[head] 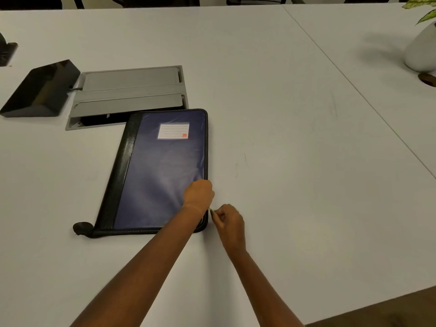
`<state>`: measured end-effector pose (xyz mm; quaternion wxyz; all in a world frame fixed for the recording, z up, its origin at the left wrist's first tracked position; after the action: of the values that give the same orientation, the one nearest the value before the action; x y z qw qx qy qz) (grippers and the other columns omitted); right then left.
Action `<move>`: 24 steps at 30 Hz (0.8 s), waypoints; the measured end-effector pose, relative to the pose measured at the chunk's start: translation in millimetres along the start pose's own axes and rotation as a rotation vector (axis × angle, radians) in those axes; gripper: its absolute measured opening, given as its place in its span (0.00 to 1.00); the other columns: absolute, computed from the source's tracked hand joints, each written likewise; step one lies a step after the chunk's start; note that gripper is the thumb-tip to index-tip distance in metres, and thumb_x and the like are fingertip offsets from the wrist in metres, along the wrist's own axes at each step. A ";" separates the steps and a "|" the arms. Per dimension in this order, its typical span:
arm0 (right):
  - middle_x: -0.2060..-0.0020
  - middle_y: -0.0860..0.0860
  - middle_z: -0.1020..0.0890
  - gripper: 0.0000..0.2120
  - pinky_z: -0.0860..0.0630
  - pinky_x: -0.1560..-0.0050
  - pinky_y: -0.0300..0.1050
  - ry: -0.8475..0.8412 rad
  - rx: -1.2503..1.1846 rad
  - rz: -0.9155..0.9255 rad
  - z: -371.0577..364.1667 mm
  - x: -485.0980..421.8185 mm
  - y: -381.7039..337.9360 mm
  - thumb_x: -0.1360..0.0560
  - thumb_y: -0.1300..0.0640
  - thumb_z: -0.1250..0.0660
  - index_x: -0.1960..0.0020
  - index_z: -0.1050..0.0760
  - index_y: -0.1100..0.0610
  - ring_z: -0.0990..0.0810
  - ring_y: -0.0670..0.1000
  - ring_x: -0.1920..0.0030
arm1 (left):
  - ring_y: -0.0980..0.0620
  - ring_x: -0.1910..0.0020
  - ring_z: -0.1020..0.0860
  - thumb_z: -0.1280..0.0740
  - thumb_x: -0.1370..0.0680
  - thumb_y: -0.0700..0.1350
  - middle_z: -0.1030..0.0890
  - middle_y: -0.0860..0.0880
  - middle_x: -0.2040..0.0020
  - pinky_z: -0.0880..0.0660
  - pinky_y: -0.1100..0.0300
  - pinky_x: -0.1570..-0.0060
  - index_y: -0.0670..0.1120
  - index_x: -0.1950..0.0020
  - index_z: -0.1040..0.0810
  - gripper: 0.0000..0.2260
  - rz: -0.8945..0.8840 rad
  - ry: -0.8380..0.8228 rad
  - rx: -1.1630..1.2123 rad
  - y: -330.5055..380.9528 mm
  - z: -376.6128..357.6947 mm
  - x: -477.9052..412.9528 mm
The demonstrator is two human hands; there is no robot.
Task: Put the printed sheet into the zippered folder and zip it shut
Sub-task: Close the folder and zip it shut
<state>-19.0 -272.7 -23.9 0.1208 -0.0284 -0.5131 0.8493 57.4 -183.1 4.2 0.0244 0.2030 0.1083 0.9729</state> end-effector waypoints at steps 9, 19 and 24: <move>0.65 0.59 0.20 0.06 0.30 0.65 0.41 -0.047 0.082 0.011 -3.8 -50.1 -11.7 0.29 0.62 0.33 0.64 0.26 0.62 0.25 0.52 0.65 | 0.44 0.49 0.20 0.44 0.22 0.33 0.20 0.40 0.46 0.24 0.58 0.52 0.37 0.46 0.24 0.10 -0.075 -0.024 -0.115 0.1 -9.2 5.3; 0.63 0.62 0.19 0.09 0.35 0.69 0.33 -0.174 0.140 0.025 -22.5 -55.9 -11.1 0.28 0.59 0.33 0.62 0.25 0.65 0.28 0.50 0.67 | 0.50 0.61 0.25 0.47 0.21 0.41 0.23 0.46 0.60 0.35 0.64 0.67 0.41 0.47 0.24 0.13 -0.093 0.077 -0.238 -28.6 -27.0 25.3; 0.57 0.62 0.19 0.07 0.30 0.60 0.38 -0.171 0.164 0.050 -27.6 -52.6 -14.1 0.26 0.60 0.36 0.56 0.24 0.65 0.24 0.54 0.60 | 0.40 0.27 0.42 0.47 0.21 0.53 0.41 0.38 0.26 0.42 0.48 0.28 0.43 0.27 0.47 0.25 -0.097 0.179 -0.250 -38.1 -30.1 22.1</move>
<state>39.1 -255.0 -28.6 0.0574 0.0414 -0.4494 0.8905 25.3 -149.9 -22.5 0.0867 0.1054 -0.0021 0.9906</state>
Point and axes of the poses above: each hand's wrist, its own x-axis away from the middle knuckle, its own z-axis out of the back of the hand, y = z × x, the point moved 8 cm from there along -x, towards the middle knuckle
